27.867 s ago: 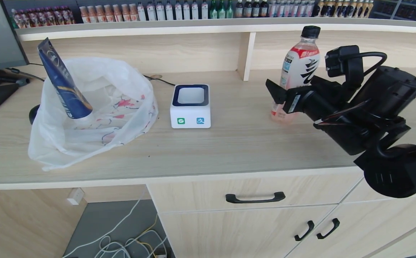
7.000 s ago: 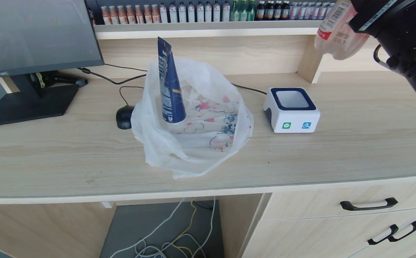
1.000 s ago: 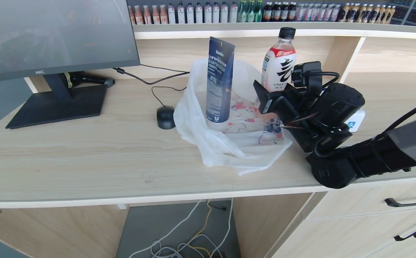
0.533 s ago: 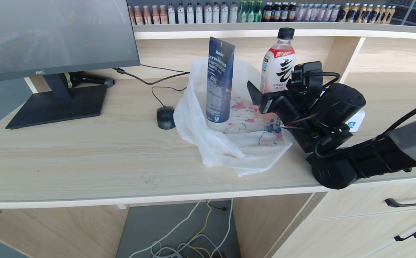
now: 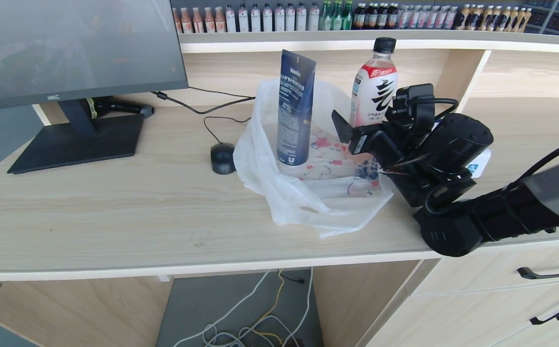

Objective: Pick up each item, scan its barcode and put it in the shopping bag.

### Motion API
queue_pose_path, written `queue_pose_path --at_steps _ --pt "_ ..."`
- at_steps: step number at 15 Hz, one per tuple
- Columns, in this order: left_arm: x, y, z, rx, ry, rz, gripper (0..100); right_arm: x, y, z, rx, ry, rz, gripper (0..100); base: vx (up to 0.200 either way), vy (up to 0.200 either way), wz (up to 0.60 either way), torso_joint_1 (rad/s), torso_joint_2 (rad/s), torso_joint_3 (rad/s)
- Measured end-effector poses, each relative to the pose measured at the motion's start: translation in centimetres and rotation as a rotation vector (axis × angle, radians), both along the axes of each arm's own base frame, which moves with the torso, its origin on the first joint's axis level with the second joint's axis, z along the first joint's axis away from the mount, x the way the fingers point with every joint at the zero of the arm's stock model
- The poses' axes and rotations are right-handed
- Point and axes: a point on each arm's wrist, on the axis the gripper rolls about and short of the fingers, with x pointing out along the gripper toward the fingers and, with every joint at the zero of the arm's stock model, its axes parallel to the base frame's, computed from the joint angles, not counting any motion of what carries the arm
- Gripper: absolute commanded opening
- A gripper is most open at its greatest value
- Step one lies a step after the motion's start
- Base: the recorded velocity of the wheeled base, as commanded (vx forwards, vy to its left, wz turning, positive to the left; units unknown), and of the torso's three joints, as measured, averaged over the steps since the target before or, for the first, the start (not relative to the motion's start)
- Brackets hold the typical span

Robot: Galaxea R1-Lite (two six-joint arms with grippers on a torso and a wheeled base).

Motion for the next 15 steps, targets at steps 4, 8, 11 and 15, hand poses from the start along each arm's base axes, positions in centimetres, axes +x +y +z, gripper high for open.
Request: queue_pose_path --at_steps 4,8,11,15 --pt "0.0 0.0 0.0 0.0 0.0 0.0 100 -2.1 -1.4 0.9 -0.005 0.015 -0.007 100 0.0 0.0 0.0 0.0 0.0 0.0" --pt "0.0 0.0 0.0 0.0 0.0 0.0 100 -5.7 -3.3 2.8 0.002 0.002 -0.009 100 0.0 0.0 0.0 0.0 0.0 0.0" --pt "0.0 0.0 0.0 0.0 0.0 0.0 100 -8.2 -4.3 4.4 0.015 -0.027 -0.007 100 0.0 0.0 0.0 0.0 0.0 0.0" --pt "0.0 0.0 0.0 0.0 0.0 0.0 100 -12.0 -5.1 4.6 0.008 -0.014 0.022 100 0.0 0.0 0.0 0.0 0.0 0.0"
